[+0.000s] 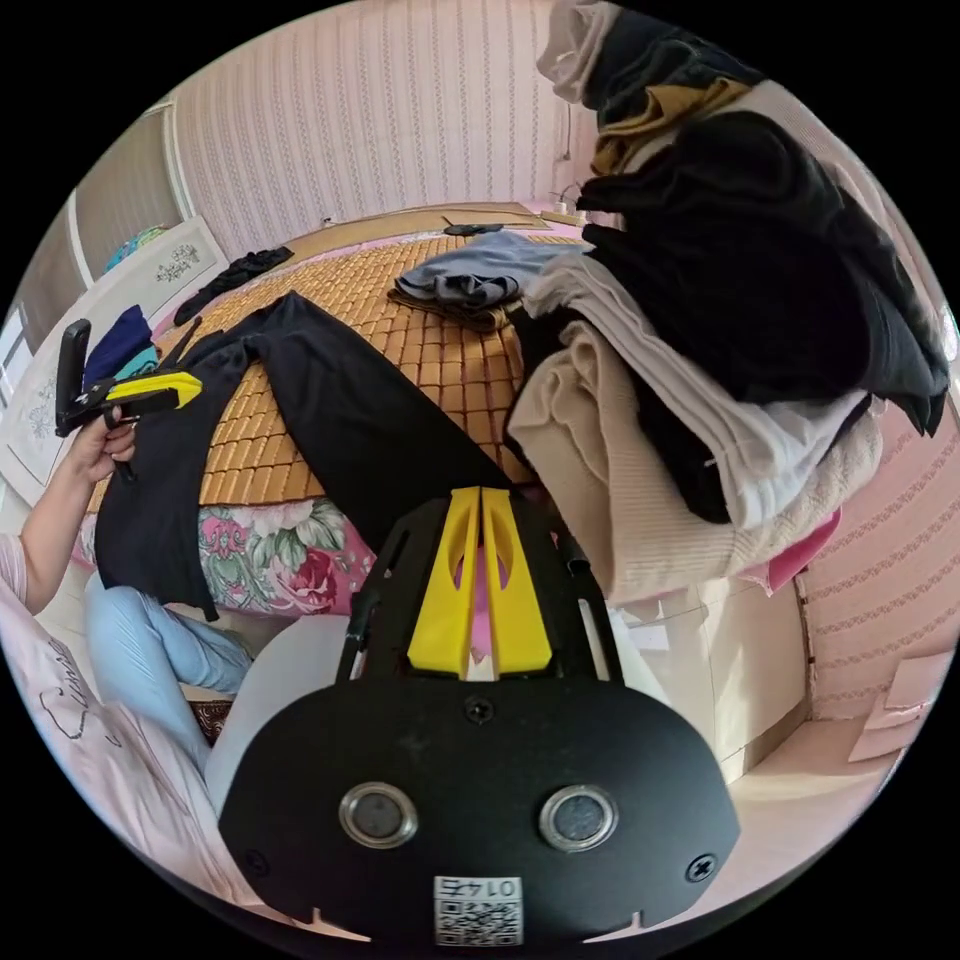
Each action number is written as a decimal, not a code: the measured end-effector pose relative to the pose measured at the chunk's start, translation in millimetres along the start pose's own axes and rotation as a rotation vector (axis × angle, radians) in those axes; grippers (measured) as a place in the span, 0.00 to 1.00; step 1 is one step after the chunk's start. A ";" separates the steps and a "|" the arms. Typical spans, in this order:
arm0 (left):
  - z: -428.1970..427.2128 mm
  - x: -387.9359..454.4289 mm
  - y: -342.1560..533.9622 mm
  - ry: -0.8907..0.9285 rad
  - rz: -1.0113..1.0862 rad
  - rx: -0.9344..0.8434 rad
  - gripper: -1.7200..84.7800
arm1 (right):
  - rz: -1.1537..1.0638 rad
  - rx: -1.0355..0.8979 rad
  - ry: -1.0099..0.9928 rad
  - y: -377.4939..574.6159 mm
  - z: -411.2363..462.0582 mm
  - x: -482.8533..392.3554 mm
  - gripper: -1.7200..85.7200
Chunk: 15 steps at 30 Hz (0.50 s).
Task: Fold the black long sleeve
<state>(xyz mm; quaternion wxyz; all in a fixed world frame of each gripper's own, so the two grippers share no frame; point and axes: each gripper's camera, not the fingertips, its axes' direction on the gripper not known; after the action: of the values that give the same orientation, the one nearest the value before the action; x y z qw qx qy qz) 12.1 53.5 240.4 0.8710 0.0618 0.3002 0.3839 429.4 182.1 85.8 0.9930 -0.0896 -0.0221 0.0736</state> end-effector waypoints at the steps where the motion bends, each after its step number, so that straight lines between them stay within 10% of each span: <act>1: -8.5 -10.7 7.5 -0.036 -0.016 -0.005 0.02 | -0.045 0.034 -0.046 -15.0 -1.5 -10.9 0.01; 15: -87.5 -295.6 50.0 -0.490 -0.262 -0.057 0.07 | -0.637 -0.074 -0.395 -332.4 128.6 -269.3 0.08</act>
<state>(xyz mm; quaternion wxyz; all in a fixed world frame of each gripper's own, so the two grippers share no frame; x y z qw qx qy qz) -224.6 -131.0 326.8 0.9612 0.0890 0.0754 0.2499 203.3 -159.4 264.1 0.9387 -0.0983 -0.2427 -0.2240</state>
